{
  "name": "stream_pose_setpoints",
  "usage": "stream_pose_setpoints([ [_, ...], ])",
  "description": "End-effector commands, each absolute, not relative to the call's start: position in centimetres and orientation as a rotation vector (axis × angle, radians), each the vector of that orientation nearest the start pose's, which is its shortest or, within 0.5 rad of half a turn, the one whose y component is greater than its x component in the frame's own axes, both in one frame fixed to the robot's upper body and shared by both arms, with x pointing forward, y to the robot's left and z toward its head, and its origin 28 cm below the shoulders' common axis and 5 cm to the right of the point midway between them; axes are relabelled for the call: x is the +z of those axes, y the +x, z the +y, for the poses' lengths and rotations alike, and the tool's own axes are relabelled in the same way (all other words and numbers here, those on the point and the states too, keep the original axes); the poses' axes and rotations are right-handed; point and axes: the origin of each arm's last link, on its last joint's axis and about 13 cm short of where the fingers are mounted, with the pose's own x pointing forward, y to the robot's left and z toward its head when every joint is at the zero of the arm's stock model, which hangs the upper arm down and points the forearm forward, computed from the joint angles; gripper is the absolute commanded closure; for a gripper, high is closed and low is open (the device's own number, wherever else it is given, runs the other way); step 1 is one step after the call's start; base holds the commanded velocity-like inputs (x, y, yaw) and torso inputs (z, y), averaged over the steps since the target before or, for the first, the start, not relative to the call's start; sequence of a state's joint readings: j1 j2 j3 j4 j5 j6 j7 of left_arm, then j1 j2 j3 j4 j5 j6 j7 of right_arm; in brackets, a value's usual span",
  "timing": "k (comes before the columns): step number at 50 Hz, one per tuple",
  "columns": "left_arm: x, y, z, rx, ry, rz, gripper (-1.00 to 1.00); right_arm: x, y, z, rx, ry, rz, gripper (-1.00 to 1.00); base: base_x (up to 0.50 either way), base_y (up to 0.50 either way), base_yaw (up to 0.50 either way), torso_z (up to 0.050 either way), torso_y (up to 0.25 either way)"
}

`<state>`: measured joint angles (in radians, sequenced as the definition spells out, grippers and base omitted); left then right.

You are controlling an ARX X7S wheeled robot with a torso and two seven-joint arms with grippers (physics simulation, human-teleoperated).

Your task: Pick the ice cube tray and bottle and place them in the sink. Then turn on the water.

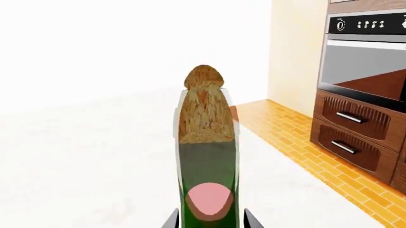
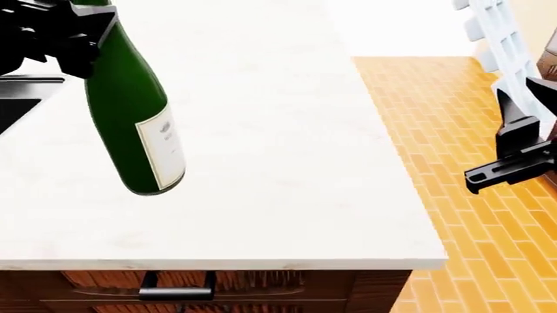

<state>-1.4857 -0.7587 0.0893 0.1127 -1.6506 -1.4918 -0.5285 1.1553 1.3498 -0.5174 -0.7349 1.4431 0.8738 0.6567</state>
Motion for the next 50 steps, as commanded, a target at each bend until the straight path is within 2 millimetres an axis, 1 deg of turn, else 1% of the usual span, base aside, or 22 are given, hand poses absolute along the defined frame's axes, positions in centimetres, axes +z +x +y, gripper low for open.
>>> stream_pose_setpoints([
  [1,38.17,21.91,31.24,-0.342,0.057,0.009,1.00,30.46,18.15,-19.39,0.024,-0.535,-0.087,1.00,0.02,0.50,0.00,0.000,0.000],
  [13,37.98,21.79,31.39,-0.343,0.049,0.010,1.00,30.18,18.26,-19.16,0.033,-0.536,-0.087,1.00,0.02,0.50,0.00,0.000,0.001],
  [50,38.23,21.45,31.58,-0.344,0.045,-0.002,1.00,30.35,18.27,-18.95,0.045,-0.534,-0.092,1.00,0.02,0.50,0.00,0.000,0.001],
])
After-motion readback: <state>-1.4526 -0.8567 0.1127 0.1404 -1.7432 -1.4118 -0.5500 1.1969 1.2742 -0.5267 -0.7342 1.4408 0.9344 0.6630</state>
